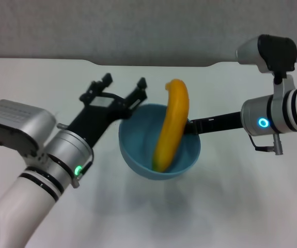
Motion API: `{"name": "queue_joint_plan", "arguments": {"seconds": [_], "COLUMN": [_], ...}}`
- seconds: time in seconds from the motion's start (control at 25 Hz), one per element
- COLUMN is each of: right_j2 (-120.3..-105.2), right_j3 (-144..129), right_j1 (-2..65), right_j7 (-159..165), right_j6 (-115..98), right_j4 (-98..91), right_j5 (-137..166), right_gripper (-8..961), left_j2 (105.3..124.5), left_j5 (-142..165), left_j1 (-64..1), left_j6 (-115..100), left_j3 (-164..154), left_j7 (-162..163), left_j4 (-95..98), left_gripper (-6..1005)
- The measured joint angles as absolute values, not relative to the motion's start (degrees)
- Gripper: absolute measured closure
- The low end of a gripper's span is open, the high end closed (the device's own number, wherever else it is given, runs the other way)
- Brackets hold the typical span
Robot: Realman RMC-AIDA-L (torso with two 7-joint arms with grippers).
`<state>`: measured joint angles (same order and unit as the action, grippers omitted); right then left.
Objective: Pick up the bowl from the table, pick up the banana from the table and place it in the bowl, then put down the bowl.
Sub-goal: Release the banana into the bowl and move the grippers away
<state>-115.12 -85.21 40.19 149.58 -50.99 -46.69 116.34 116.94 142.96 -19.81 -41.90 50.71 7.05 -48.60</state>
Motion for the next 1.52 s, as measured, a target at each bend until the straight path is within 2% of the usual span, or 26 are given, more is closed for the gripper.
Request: {"name": "queue_joint_plan", "arguments": {"seconds": [0.04, 0.4, 0.72, 1.12, 1.52], "right_j2": [-115.12, -114.75, -114.35, -115.51, -115.58], "right_j3": [-85.08, -83.68, -73.56, -75.15, -80.2], "right_j1": [40.1, 39.92, 45.02, 46.74, 46.46], "right_j7": [149.58, 149.8, 153.63, 153.59, 153.48], "right_j6": [-50.99, -51.54, -58.9, -56.31, -52.14], "right_j4": [-46.39, -44.17, -42.52, -38.45, -36.56], "right_j5": [116.4, 119.69, 135.63, 138.57, 135.32], "right_gripper": [806, 798, 792, 783, 775], "left_j2": [116.9, 116.51, 116.46, 116.59, 116.77], "left_j5": [142.93, 142.94, 143.34, 143.02, 142.9], "left_j1": [-19.61, -16.56, -17.28, -16.81, -16.92], "left_j6": [-42.27, -46.01, -45.76, -46.2, -46.28], "left_j3": [51.2, 59.69, 62.92, 64.09, 64.0], "left_j7": [7.09, 7.83, 7.83, 7.79, 8.39], "left_j4": [-48.6, -48.08, -42.72, -38.83, -37.48], "left_gripper": [109, 102, 103, 103, 103]}}
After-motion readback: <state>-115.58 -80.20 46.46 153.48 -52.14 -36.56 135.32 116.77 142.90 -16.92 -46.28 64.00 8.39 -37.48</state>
